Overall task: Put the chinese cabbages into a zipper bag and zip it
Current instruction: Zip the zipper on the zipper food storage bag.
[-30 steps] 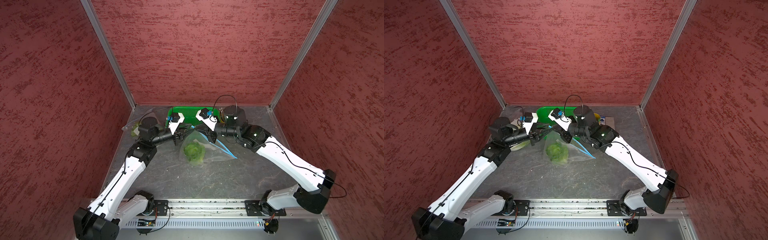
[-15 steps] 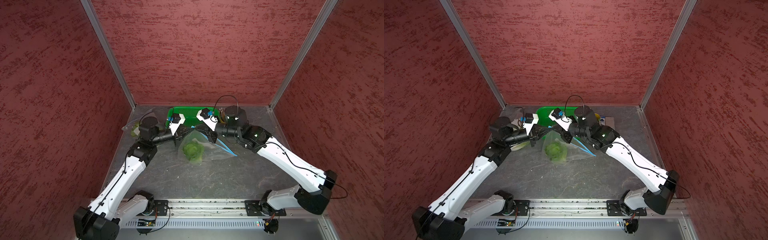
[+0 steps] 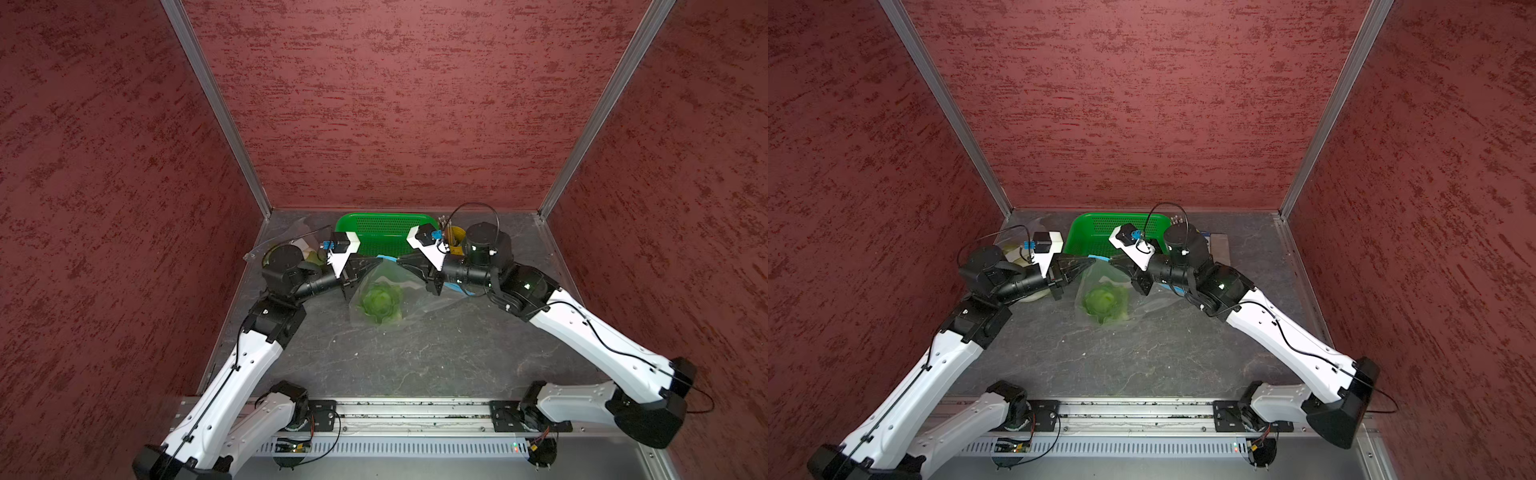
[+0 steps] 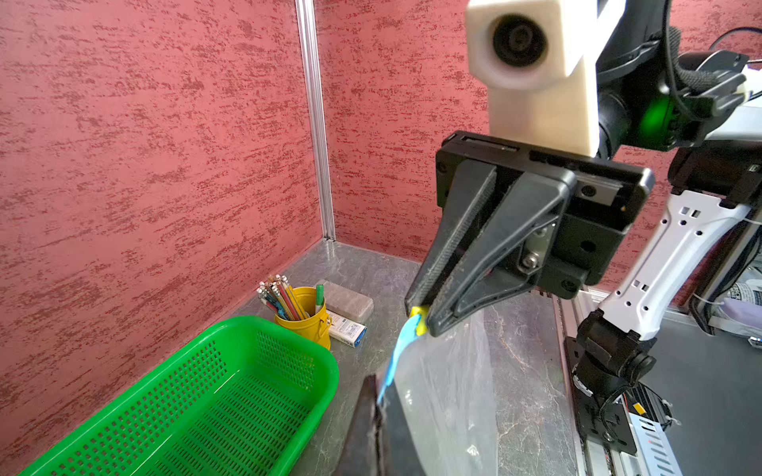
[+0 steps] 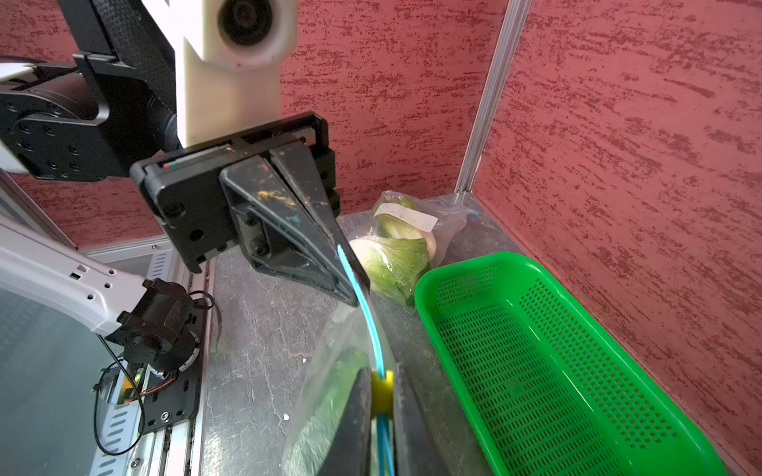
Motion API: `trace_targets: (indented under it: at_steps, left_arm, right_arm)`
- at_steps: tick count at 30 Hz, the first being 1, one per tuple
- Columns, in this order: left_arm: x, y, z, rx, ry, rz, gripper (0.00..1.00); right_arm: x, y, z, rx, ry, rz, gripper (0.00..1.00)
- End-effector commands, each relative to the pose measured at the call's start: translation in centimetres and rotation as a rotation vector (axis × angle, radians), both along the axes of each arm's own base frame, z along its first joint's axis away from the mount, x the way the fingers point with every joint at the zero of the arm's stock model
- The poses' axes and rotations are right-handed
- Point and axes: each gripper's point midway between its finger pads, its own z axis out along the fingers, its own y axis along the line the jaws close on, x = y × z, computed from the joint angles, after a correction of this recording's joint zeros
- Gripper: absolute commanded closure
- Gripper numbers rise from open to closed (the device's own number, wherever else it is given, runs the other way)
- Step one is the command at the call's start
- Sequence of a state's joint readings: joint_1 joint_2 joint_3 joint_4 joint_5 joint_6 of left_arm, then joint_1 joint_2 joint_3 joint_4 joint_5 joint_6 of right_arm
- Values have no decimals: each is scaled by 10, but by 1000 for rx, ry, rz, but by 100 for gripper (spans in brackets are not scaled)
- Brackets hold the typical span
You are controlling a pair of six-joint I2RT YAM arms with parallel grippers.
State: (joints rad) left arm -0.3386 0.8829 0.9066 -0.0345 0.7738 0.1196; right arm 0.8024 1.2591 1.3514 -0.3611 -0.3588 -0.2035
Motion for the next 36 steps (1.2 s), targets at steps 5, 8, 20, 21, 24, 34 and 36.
trace_targets:
  at_steps: [5,8,20,21,24,34,36]
  left_arm:
    - [0,25,29,-57,-48,170,100]
    - [-1,34,34,-63,-47,220,100]
    - [-2,60,43,-91,-31,359,100]
    - [-1,62,43,-94,-26,372,100]
    - [2,69,44,-101,-6,415,100]
    - [8,89,50,-138,34,523,100]
    - [9,92,51,-145,40,539,100]
  right_arm:
    - [5,-24,-6,7,25,-97,90]
    - [3,-30,-8,8,31,-116,90]
    - [-4,-48,-26,11,76,-164,90]
    - [-5,-49,-27,13,81,-166,90]
    - [-8,-52,-32,16,94,-175,90]
    - [-15,-65,-48,17,129,-208,90]
    - [-16,-67,-50,18,134,-213,90]
